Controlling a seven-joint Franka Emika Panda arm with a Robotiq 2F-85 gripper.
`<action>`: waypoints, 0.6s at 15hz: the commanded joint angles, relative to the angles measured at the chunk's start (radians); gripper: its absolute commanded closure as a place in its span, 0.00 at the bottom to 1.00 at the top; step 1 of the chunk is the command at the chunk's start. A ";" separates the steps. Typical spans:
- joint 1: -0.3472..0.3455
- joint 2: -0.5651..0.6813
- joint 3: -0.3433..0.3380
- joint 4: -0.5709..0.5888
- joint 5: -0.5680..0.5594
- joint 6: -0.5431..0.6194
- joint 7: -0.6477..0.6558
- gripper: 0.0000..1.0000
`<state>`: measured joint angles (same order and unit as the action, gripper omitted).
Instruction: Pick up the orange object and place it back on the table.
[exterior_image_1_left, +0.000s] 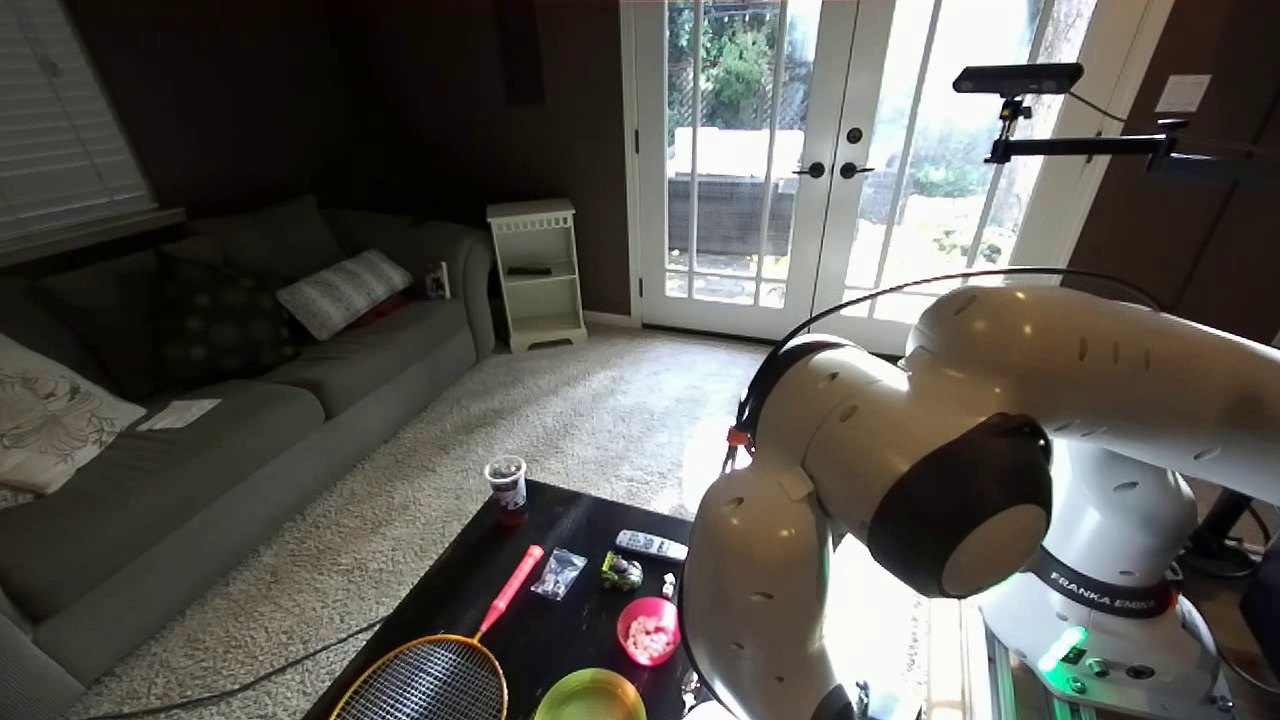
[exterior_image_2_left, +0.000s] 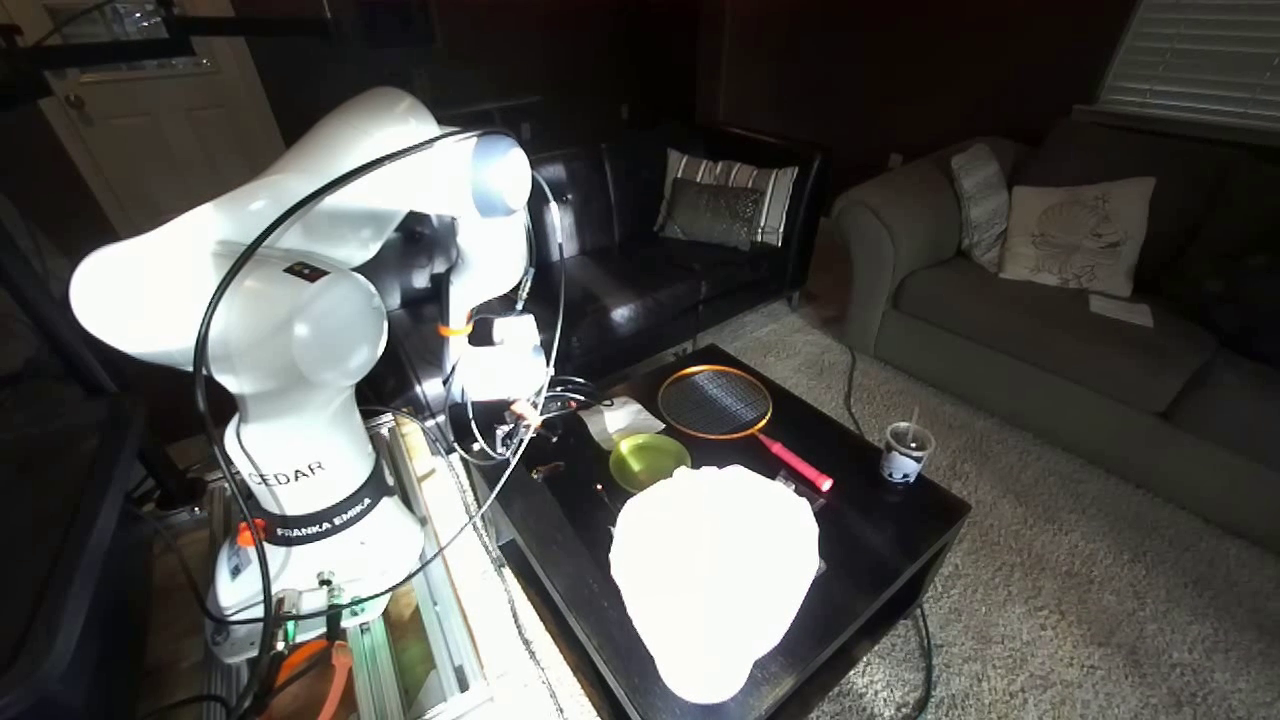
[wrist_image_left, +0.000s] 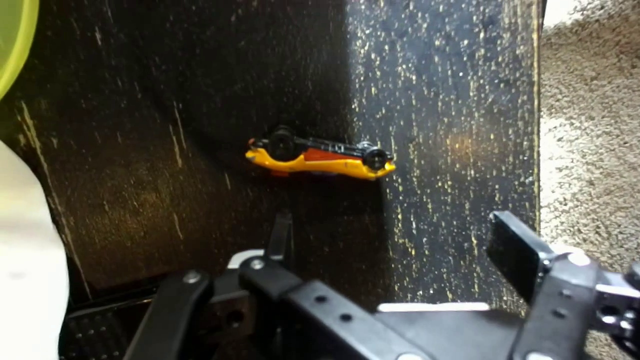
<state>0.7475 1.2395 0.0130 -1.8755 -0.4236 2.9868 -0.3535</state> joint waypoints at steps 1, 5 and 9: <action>0.020 0.043 -0.020 0.074 -0.030 -0.047 0.017 0.00; 0.023 0.068 -0.035 0.109 -0.031 -0.057 0.027 0.00; 0.010 0.085 -0.029 0.130 -0.032 -0.082 0.017 0.00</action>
<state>0.7522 1.2961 -0.0138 -1.7896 -0.4265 2.9397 -0.3534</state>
